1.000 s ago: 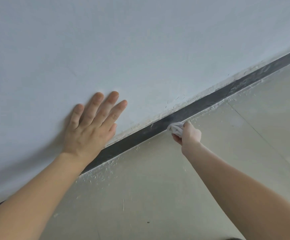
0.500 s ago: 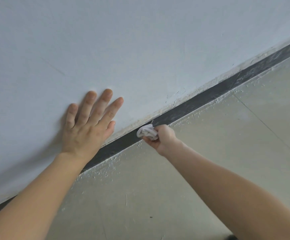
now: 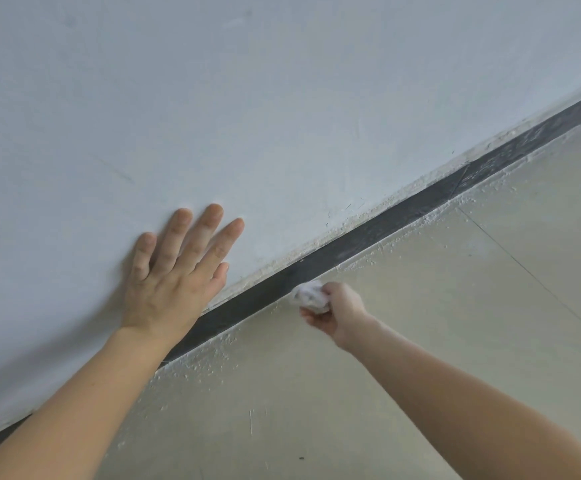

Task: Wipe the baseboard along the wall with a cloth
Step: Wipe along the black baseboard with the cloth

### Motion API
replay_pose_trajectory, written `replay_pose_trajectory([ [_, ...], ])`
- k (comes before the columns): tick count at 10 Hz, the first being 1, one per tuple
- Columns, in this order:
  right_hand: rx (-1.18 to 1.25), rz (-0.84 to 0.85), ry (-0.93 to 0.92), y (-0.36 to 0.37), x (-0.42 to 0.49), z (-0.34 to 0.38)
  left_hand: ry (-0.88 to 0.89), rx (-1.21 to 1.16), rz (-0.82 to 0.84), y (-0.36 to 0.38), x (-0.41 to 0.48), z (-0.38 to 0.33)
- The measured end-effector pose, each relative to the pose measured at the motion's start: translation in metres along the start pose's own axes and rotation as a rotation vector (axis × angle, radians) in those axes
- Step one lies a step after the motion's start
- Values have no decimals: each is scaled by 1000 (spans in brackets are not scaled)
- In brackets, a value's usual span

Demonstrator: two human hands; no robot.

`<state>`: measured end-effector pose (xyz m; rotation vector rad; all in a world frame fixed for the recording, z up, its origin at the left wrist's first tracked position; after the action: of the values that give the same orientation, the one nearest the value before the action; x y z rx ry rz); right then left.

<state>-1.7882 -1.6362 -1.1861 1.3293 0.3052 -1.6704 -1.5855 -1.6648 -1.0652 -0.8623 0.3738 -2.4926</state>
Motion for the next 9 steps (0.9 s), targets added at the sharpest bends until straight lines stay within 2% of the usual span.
replay_pose_trajectory([
  [1, -62, 140, 97, 27, 1, -37, 1, -11, 9, 0, 0, 0],
  [2, -59, 188, 127, 47, 3, -52, 1, -12, 24, 0, -1, 0],
  [3, -42, 172, 83, 56, 5, -44, 3, -3, 22, 0, -1, 0],
  [4, -8, 98, 26, 45, 13, -25, -1, -10, 11, 0, -1, 0],
  [6, 112, -231, -206, -3, 8, 35, -10, -8, 0, 1, 0, -1],
  [7, 259, -304, -199, -15, 10, 41, -8, 6, -6, 1, 0, -1],
  [8, 149, -118, -47, 8, -4, 12, -9, 5, -8, 1, 0, -2],
  [9, 161, 99, 38, 36, -26, -1, -2, 3, 0, 0, 0, -1],
])
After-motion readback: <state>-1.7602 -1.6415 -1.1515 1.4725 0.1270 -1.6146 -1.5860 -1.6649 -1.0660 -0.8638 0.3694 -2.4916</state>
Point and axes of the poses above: each hand's wrist, its own x-axis towards the middle knuckle, its own y-axis out of the palm, z = x × y, the point moved 2 cm from there along x, towards the middle knuckle, and after that the axes turned 6 degrees about x, right-handed, at the moved point
